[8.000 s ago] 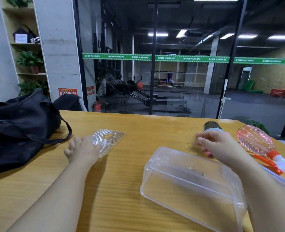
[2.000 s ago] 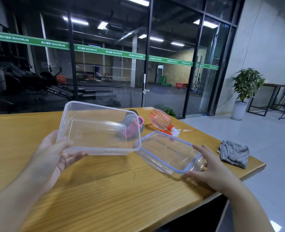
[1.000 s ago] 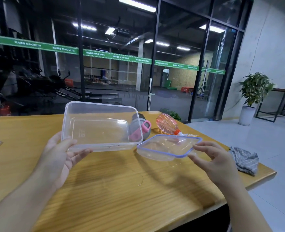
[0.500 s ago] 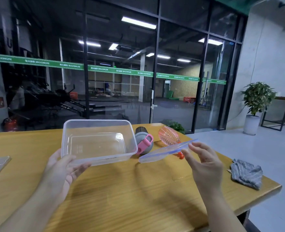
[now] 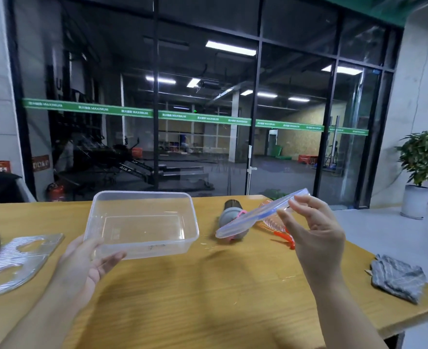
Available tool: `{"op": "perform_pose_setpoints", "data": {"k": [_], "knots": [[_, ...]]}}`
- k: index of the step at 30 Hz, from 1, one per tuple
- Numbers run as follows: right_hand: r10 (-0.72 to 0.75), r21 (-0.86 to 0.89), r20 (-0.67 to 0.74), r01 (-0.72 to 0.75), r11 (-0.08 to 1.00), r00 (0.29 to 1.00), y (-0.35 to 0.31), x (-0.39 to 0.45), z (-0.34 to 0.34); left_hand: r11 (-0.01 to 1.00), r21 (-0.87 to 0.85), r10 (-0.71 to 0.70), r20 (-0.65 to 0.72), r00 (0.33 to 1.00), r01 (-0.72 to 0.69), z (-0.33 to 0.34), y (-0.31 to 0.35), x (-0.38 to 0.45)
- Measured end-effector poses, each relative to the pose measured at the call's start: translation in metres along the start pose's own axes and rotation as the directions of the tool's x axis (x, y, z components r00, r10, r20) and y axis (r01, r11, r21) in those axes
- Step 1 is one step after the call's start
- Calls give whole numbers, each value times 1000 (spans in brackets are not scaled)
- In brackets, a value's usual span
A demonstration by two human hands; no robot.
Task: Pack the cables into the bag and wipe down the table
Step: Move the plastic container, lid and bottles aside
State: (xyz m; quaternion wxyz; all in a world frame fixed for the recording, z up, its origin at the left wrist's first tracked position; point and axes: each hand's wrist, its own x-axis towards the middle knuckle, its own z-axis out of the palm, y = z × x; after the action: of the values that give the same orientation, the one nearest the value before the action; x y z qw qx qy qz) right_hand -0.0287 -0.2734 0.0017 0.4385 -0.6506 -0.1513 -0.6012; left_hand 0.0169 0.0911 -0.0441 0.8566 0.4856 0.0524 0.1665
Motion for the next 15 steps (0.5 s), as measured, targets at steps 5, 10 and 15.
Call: {"op": "perform_pose_setpoints", "data": {"k": [5,10,15], "knots": [[32,152,17,-35,988,999,-24,8,25,1000,6,-17,-62,998,18,-20,11,-8],[23,262,60,-38,964,998,-57,19,84,997,66,-32,-145,989,42,-29,16,-17],[141,361,160,-191,913,977,-85,15,143,997,56,-50,-177,983,60,-30,17,-18]]}}
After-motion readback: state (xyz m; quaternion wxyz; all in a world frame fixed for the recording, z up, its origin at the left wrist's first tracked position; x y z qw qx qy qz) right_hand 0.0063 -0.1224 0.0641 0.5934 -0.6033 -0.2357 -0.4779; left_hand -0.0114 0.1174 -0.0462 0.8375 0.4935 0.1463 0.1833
